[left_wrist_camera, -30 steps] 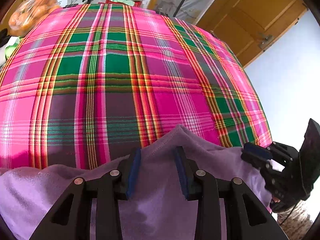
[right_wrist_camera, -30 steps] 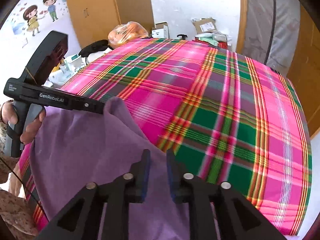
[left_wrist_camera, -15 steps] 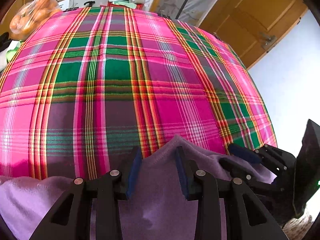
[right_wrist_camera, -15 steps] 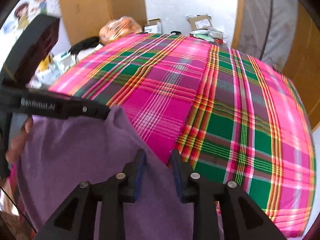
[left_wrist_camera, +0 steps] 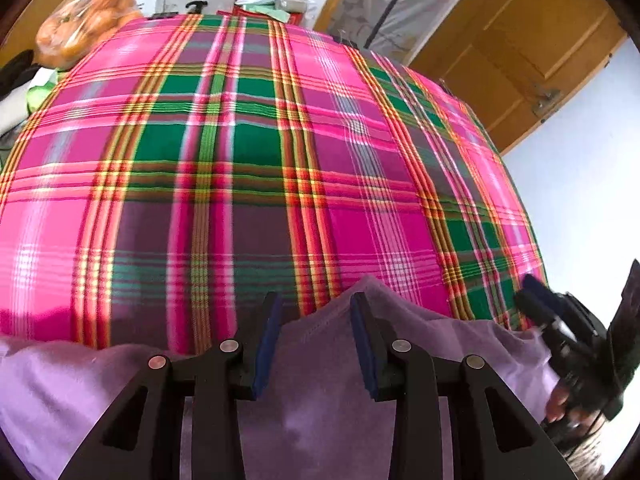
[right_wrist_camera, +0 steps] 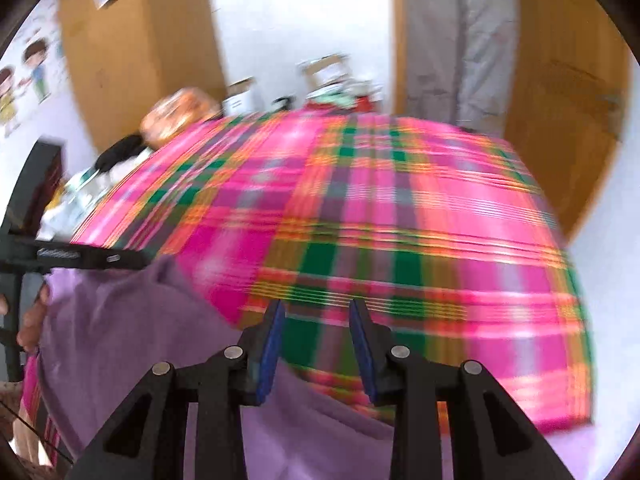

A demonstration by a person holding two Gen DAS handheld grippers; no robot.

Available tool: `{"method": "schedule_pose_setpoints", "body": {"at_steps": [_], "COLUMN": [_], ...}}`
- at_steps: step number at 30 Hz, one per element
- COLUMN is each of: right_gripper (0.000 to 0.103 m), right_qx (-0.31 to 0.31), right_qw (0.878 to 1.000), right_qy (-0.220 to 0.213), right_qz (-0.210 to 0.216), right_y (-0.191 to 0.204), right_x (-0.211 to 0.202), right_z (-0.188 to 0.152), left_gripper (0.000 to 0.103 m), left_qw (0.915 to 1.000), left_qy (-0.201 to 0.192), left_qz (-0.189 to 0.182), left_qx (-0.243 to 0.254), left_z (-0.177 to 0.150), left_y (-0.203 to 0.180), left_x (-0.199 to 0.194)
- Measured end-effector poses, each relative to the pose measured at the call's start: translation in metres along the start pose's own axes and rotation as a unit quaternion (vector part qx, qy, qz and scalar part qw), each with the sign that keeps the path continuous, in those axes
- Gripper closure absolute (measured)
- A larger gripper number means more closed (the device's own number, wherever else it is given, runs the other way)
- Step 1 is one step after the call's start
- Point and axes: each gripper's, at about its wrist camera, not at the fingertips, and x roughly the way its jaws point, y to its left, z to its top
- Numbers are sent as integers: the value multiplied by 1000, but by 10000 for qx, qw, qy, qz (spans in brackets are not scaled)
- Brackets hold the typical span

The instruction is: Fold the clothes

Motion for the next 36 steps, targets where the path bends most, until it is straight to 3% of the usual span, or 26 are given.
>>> {"method": "schedule_pose_setpoints", "body": {"at_steps": [8, 13, 19, 22, 25, 28, 30, 33, 36], "right_gripper": [69, 69, 66, 66, 65, 63, 59, 58, 58], "right_qx": [947, 990, 864, 835, 1151, 1738, 2082, 2193, 2173], "right_qw": [9933, 9923, 9884, 9870, 9728, 9610, 9573, 9509, 9524], "right_qy": [-122, 137, 342, 203, 122, 53, 11, 59, 81], "right_qz": [-654, -734, -1203, -1356, -2005, -2150, -2007, -2181, -2136], "right_y": [-75, -87, -87, -89, -108, -134, -149, -161, -164], "right_x": [-49, -50, -33, -37, -42, -52, -59, -60, -58], "right_z": [-42, -63, -75, -80, -83, -94, -101, -105, -106], "left_gripper": [66, 66, 66, 66, 66, 66, 66, 66, 67], "left_qw": [9998, 9995, 9997, 9997, 9998, 9999, 9999, 9999, 9999], "left_qy": [-23, 42, 107, 104, 95, 73, 58, 34, -11], "left_qz": [-146, -195, -204, -195, -165, -137, -134, -137, -131], "left_qx": [103, 257, 99, 69, 41, 45, 49, 37, 9], "left_z": [-16, -28, -30, -32, -33, -33, -34, -34, -35], "left_y": [-11, -21, -18, -18, -18, -20, -20, -20, -20], "left_x": [-13, -13, -7, -8, -7, -5, -5, -5, -5]}}
